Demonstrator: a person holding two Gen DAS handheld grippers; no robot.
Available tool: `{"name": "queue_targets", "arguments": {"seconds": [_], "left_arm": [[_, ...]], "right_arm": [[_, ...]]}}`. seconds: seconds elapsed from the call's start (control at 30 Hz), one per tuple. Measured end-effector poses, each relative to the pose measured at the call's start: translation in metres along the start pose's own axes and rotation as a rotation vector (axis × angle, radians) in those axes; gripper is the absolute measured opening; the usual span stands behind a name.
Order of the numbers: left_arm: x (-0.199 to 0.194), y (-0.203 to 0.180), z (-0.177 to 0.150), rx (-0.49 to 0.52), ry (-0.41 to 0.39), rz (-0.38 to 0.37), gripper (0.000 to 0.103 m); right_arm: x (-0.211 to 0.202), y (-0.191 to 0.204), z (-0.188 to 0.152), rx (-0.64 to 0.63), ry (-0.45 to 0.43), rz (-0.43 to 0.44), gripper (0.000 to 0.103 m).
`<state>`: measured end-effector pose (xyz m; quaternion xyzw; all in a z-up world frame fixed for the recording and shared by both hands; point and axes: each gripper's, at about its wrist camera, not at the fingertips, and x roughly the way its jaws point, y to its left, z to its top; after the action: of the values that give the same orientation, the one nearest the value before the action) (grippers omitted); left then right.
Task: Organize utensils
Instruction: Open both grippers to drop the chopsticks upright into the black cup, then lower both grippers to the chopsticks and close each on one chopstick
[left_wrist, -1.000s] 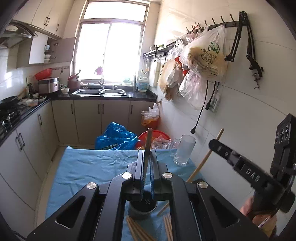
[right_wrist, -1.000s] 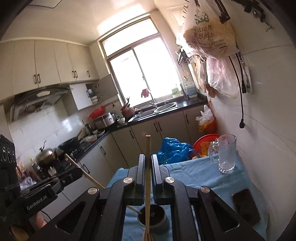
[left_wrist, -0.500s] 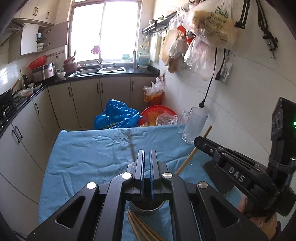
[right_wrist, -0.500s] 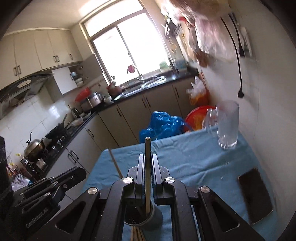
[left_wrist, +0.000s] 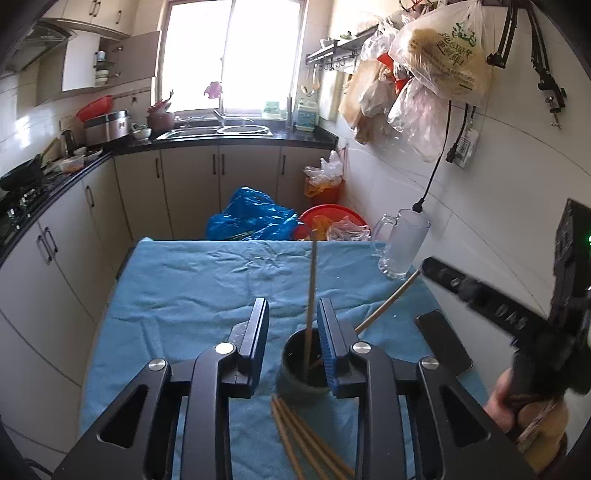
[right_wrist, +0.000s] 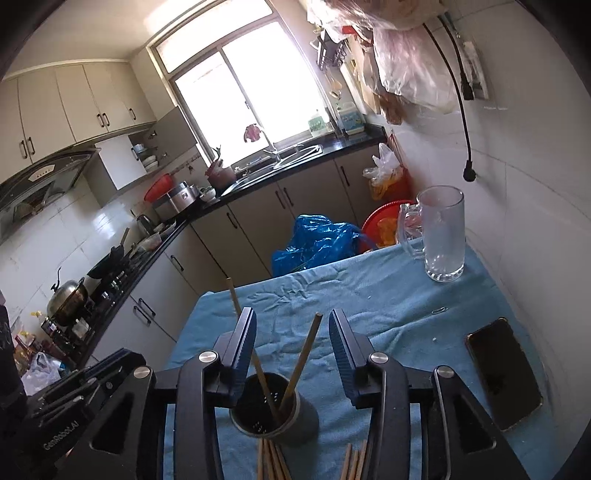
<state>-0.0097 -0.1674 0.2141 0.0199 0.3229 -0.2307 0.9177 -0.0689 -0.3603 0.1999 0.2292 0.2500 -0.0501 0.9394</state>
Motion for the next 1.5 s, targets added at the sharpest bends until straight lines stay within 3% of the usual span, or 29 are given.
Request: {"name": "queue_targets", "arguments": {"seconds": [0.3, 0.5, 0.6, 0.73, 0.9, 1.13, 1.2, 1.5], "left_arm": [[-0.04, 0.016, -0.038, -0.017, -0.016, 0.057, 0.041], [-0.042, 0.024, -0.081, -0.053, 0.05, 0.069, 0.043], [-0.033, 0.022, -0.112, -0.046, 0.112, 0.069, 0.043], [-0.01, 0.015, -0.154, -0.026, 0.218, 0.057, 0.043], [0.023, 0.002, -0.192, -0.002, 0.328, 0.029, 0.043], [0.059, -0.015, -0.204, 0.046, 0.405, 0.014, 0.039], [0.065, -0.016, -0.204, 0.046, 0.429, 0.021, 0.011], [0.067, 0.003, -0.205, 0.025, 0.465, 0.024, 0.009]], "right_arm": [[-0.065, 0.005, -0.01, -0.073, -0.024, -0.048, 0.056], [-0.111, -0.01, -0.016, -0.128, -0.006, -0.112, 0.065], [-0.122, -0.022, -0.024, -0.189, 0.044, -0.167, 0.072], [-0.123, -0.052, -0.053, -0.233, 0.163, -0.239, 0.072], [-0.101, -0.09, -0.103, -0.155, 0.322, -0.195, 0.072], [-0.045, -0.096, -0.166, -0.073, 0.476, -0.087, 0.048], [-0.029, -0.092, -0.176, -0.074, 0.493, -0.085, 0.047], [0.012, -0.079, -0.184, -0.116, 0.518, -0.103, 0.031]]}}
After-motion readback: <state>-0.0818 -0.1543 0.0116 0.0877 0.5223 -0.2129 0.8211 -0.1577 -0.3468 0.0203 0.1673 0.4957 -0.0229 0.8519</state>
